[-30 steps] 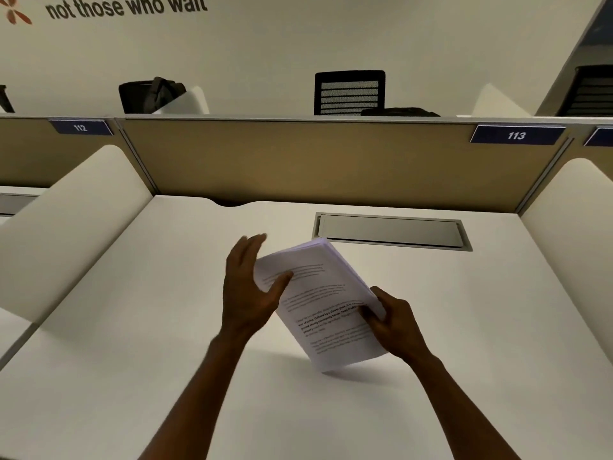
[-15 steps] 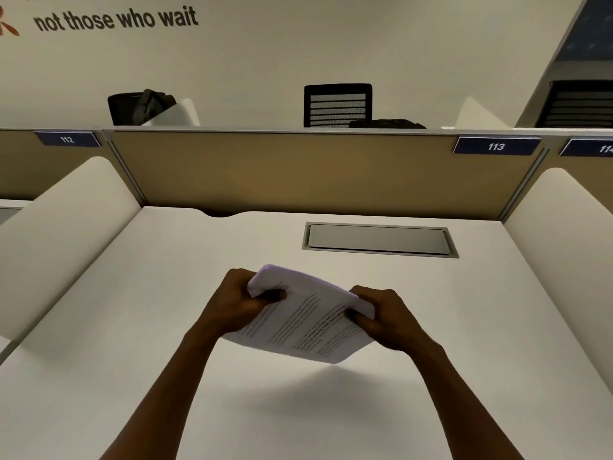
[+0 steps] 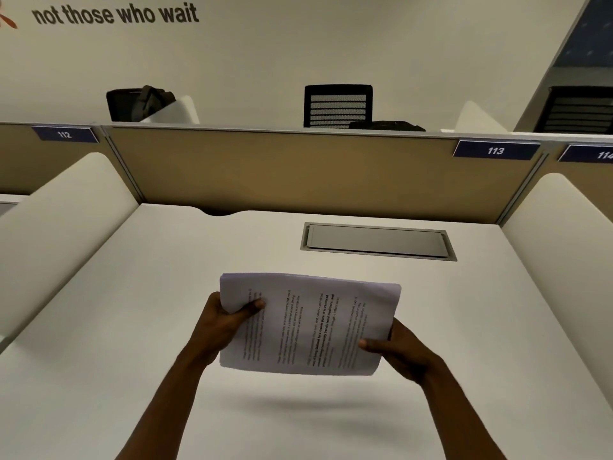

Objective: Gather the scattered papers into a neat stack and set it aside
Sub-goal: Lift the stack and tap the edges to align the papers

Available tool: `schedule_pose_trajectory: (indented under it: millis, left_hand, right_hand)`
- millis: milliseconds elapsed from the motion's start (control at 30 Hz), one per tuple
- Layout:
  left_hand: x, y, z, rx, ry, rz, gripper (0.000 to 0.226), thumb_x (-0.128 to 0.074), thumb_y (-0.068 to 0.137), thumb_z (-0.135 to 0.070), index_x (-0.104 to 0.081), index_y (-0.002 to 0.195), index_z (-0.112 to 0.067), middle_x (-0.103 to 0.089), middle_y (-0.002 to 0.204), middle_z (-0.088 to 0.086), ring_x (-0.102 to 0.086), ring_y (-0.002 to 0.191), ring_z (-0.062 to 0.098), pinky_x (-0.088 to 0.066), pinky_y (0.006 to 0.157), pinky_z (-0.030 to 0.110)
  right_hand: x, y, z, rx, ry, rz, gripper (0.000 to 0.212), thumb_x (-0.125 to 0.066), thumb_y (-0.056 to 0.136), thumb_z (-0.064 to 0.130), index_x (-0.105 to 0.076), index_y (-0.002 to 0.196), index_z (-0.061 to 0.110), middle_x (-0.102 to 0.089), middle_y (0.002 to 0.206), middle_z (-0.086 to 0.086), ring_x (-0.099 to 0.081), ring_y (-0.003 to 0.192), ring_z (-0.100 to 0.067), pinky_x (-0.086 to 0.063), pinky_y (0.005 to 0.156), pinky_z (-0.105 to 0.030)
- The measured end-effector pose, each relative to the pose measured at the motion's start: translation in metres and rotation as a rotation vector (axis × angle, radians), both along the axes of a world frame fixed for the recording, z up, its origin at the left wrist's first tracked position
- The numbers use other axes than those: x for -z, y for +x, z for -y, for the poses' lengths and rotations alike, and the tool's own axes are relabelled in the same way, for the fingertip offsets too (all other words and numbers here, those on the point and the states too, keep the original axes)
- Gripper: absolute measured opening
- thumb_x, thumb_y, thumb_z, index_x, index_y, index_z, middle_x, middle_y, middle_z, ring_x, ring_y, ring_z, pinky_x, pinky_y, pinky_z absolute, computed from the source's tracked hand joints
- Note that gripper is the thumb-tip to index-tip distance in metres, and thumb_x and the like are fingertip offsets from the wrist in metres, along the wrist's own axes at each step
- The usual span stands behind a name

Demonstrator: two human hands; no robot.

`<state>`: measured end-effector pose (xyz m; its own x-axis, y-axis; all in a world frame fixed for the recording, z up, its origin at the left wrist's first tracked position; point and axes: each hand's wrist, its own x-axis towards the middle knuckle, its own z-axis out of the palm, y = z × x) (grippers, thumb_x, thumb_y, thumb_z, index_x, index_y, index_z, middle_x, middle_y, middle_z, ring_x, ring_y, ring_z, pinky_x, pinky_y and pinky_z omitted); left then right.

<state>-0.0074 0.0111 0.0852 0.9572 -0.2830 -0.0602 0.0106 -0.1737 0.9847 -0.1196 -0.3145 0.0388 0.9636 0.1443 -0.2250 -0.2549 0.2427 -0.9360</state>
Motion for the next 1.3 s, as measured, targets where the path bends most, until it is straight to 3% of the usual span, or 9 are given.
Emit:
schedule_pose_trajectory:
  millis: [200,367,600,700,833,933,1033,1200,1300]
  left_hand:
    - [0.014,0.004,-0.01,-0.036,-0.022,-0.027,0.035,-0.082,0.067,-0.05,-0.077,0.093,-0.027,-0.079,0.092,0.003,-0.075,0.083,0.02,-0.059,0.071,0.037]
    - [0.04,0.003,-0.014,-0.064,-0.081,-0.088,0.041,-0.085,0.065,-0.047,-0.077,0.099,-0.025,-0.078,0.098,0.008,-0.075,0.09,0.026,-0.061,0.075,0.039]
    - [0.07,-0.002,-0.014,-0.072,-0.134,-0.123,0.045,-0.087,0.064,-0.045,-0.076,0.102,-0.023,-0.077,0.1,0.009,-0.074,0.092,0.024,-0.06,0.074,0.034]
    - [0.079,0.0,-0.015,-0.053,-0.105,-0.132,0.046,-0.088,0.064,-0.042,-0.075,0.105,-0.023,-0.077,0.102,0.008,-0.074,0.093,0.021,-0.061,0.076,0.036]
    - [0.107,-0.004,-0.017,-0.052,-0.049,-0.191,0.036,-0.086,0.075,-0.018,-0.073,0.109,-0.018,-0.077,0.106,0.008,-0.071,0.104,0.028,-0.06,0.086,0.043]
    - [0.116,-0.005,-0.017,-0.073,-0.044,-0.207,0.032,-0.08,0.081,-0.009,-0.071,0.111,-0.016,-0.076,0.107,0.009,-0.069,0.106,0.031,-0.059,0.09,0.046]
    - [0.109,-0.002,-0.015,-0.083,-0.049,-0.182,0.032,-0.079,0.081,-0.007,-0.071,0.109,-0.019,-0.077,0.104,0.007,-0.071,0.102,0.027,-0.06,0.084,0.039]
    - [0.098,0.0,-0.015,-0.101,-0.114,-0.143,0.039,-0.085,0.07,-0.018,-0.073,0.107,-0.019,-0.077,0.102,0.006,-0.073,0.094,0.017,-0.059,0.074,0.027]
    - [0.1,-0.001,-0.013,-0.091,-0.132,-0.137,0.036,-0.085,0.069,-0.02,-0.078,0.104,-0.02,-0.078,0.105,0.004,-0.072,0.097,0.015,-0.057,0.078,0.027]
  right_hand:
    - [0.01,0.009,-0.024,0.303,-0.205,-0.022,0.034,-0.081,0.076,0.015,-0.071,0.102,0.036,-0.075,0.102,0.001,-0.071,0.098,-0.021,-0.061,0.077,-0.035]
    - [0.024,0.01,-0.037,0.34,-0.283,0.006,0.025,-0.077,0.077,0.024,-0.072,0.096,0.04,-0.076,0.096,0.002,-0.072,0.093,-0.021,-0.061,0.081,-0.041]
    - [0.046,0.001,-0.042,0.408,-0.359,0.023,0.036,-0.072,0.087,0.017,-0.069,0.094,0.053,-0.074,0.093,0.014,-0.07,0.088,-0.006,-0.059,0.067,-0.022]
    - [0.053,0.002,-0.037,0.377,-0.404,0.011,0.028,-0.074,0.085,0.018,-0.071,0.095,0.045,-0.075,0.09,0.008,-0.071,0.089,-0.01,-0.06,0.067,-0.023]
    - [0.073,0.001,-0.036,0.352,-0.445,-0.028,0.03,-0.076,0.083,0.019,-0.069,0.111,0.015,-0.074,0.103,-0.004,-0.07,0.096,-0.02,-0.062,0.077,-0.031]
    - [0.074,0.002,-0.038,0.384,-0.414,-0.017,0.023,-0.075,0.084,0.016,-0.069,0.103,0.027,-0.075,0.1,0.001,-0.071,0.094,-0.017,-0.06,0.071,-0.025]
    - [0.067,0.004,-0.036,0.417,-0.394,-0.002,0.026,-0.076,0.083,0.015,-0.07,0.095,0.038,-0.077,0.092,0.008,-0.073,0.089,-0.012,-0.059,0.068,-0.021]
    - [0.059,0.007,-0.032,0.423,-0.386,0.026,0.027,-0.078,0.081,0.017,-0.073,0.089,0.043,-0.077,0.092,0.013,-0.072,0.086,-0.006,-0.058,0.067,-0.019]
    - [0.065,0.004,-0.032,0.409,-0.383,0.013,0.03,-0.083,0.076,0.014,-0.073,0.095,0.035,-0.078,0.094,0.007,-0.072,0.088,-0.009,-0.06,0.069,-0.024]
